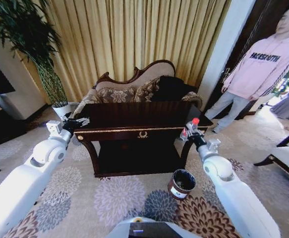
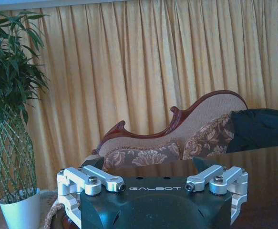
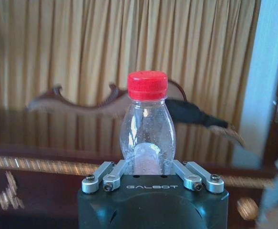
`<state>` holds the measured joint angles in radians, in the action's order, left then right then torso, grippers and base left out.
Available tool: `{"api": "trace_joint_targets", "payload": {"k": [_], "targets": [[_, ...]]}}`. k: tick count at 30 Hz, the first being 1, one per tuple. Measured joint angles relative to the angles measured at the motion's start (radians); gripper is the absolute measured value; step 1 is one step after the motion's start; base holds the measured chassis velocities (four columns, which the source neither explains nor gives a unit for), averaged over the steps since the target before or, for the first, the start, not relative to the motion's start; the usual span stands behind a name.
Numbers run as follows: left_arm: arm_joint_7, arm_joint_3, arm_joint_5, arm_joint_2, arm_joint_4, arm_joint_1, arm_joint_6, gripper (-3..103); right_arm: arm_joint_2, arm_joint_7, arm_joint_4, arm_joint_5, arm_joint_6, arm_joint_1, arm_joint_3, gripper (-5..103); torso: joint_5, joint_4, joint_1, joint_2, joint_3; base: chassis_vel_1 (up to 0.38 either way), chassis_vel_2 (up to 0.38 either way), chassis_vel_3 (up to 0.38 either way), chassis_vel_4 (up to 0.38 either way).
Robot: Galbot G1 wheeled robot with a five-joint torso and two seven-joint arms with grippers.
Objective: Move to the front of the table and place the trash on the table into the trash bin.
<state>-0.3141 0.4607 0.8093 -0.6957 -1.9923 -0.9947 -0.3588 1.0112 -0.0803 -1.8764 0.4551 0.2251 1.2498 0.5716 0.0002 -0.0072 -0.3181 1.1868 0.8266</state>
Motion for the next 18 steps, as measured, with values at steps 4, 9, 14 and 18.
{"api": "trace_joint_targets", "payload": {"k": [4, 9, 14, 18], "targets": [[0.000, 0.005, -0.001, -0.003, 0.001, -0.002, 0.004, 100, 0.029, 0.032, 0.130, -0.080, -0.059, 0.030, 0.015, 25, 0.0002, 0.0003, 0.001, 0.000, 0.000, 0.000, 0.000, 0.000, 0.000], [0.000, 0.013, -0.001, -0.005, 0.001, -0.008, 0.010, 100, 0.063, 0.051, 0.252, -0.141, -0.125, 0.027, 0.019, 25, 0.0002, 0.0002, 0.000, 0.000, 0.000, 0.000, 0.000, 0.000, 0.000], [-0.002, 0.022, -0.001, 0.001, -0.002, -0.015, 0.012, 100, 0.103, 0.062, 0.428, -0.220, -0.215, -0.011, 0.015, 25, 0.0001, 0.0004, 0.000, 0.000, 0.000, 0.000, 0.000, 0.000, 0.000], [-0.004, 0.026, 0.002, 0.007, -0.005, -0.019, 0.013, 100, 0.124, 0.066, 0.524, -0.273, -0.266, -0.034, 0.017, 25, 0.0000, 0.0004, 0.001, 0.000, 0.000, 0.000, 0.000, 0.000, 0.000]]}}
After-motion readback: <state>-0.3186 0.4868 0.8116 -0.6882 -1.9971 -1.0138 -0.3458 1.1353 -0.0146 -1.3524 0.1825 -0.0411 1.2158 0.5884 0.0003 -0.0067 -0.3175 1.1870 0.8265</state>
